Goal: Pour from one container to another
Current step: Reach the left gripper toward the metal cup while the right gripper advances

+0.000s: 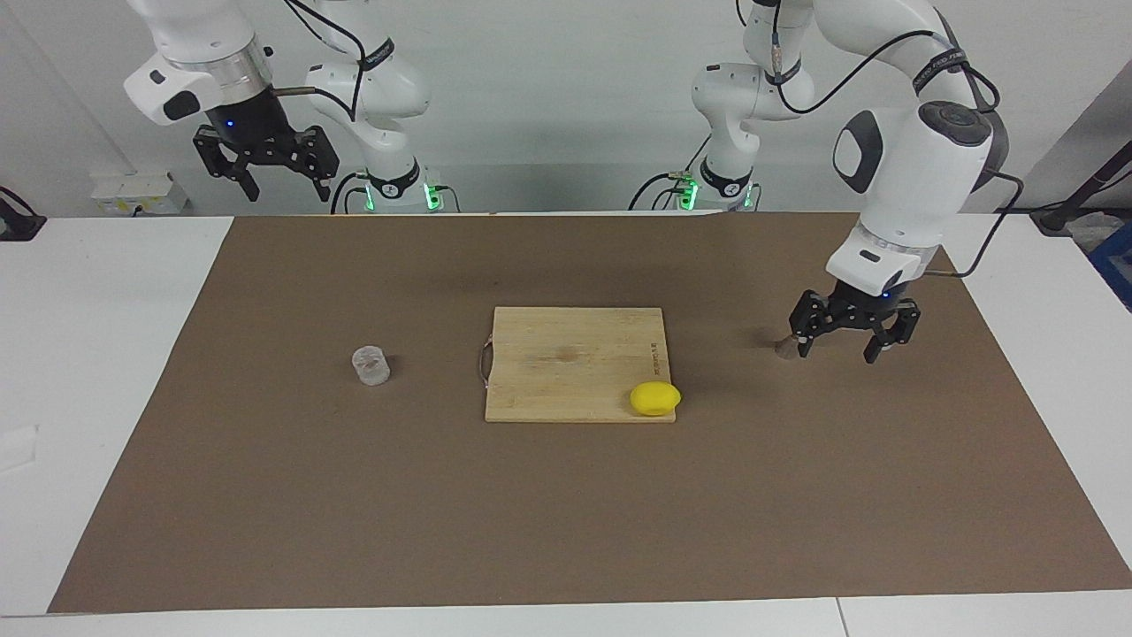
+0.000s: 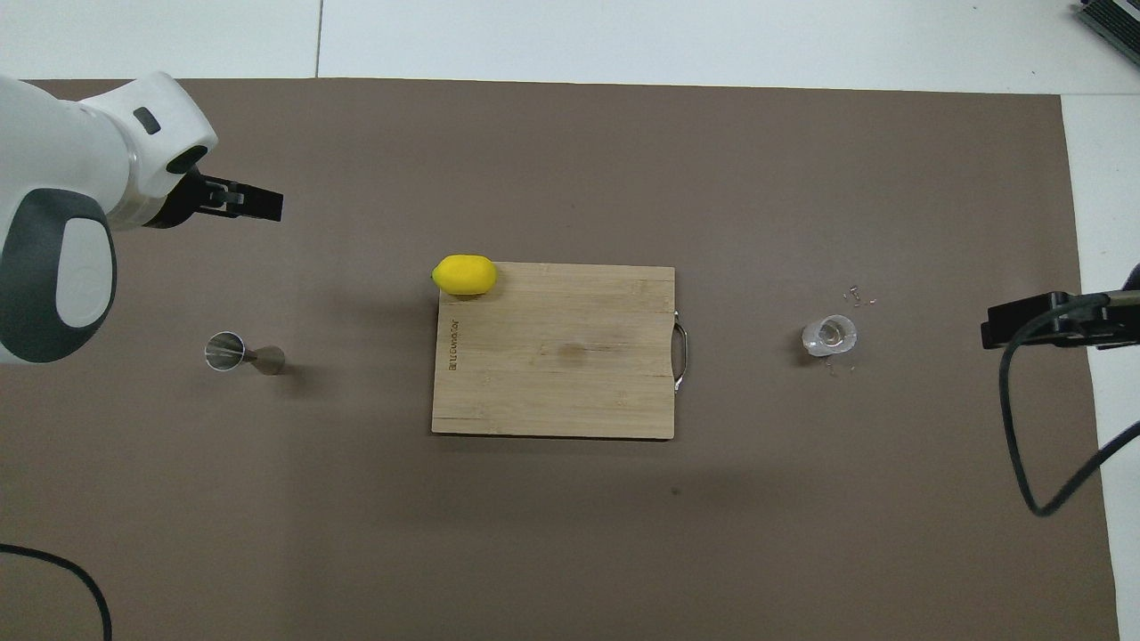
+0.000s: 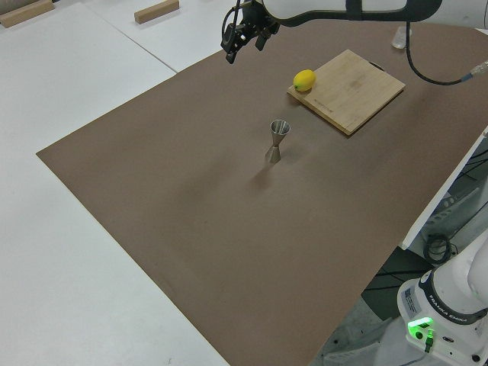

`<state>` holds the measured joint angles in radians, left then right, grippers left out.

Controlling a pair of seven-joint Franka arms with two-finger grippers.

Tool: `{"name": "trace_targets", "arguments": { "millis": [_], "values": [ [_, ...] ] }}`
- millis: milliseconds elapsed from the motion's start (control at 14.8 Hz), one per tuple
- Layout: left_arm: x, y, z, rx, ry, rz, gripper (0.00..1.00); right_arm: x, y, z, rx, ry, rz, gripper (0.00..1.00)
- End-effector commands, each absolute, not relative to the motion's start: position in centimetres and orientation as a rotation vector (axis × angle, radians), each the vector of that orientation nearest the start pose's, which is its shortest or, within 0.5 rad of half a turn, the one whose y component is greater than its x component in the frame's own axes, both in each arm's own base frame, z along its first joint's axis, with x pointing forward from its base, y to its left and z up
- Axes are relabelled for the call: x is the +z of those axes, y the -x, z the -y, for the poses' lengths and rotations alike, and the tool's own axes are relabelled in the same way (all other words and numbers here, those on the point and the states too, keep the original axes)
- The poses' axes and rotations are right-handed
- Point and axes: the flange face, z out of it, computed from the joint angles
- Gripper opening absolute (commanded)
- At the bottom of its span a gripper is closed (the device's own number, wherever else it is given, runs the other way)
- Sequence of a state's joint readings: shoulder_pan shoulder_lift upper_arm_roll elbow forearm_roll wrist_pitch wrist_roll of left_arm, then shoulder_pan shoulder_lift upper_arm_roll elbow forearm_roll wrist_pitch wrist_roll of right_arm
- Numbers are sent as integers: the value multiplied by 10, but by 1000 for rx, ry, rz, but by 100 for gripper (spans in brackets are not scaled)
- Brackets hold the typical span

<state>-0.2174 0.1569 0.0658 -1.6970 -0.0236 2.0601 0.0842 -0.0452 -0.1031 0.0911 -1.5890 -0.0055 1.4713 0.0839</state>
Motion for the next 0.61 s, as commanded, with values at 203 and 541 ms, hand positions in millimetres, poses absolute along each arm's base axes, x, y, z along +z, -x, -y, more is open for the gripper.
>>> {"name": "trace_targets", "arguments": {
  "millis": [203,541],
  "values": [
    [528,-632,59,-275,3327,-468,100,648,-532,-26,-30,3131,-156,97],
    [527,-630,22,-420,3422,-726,100,651,-538,-34,-63,3137,-154,97]
  ]
}}
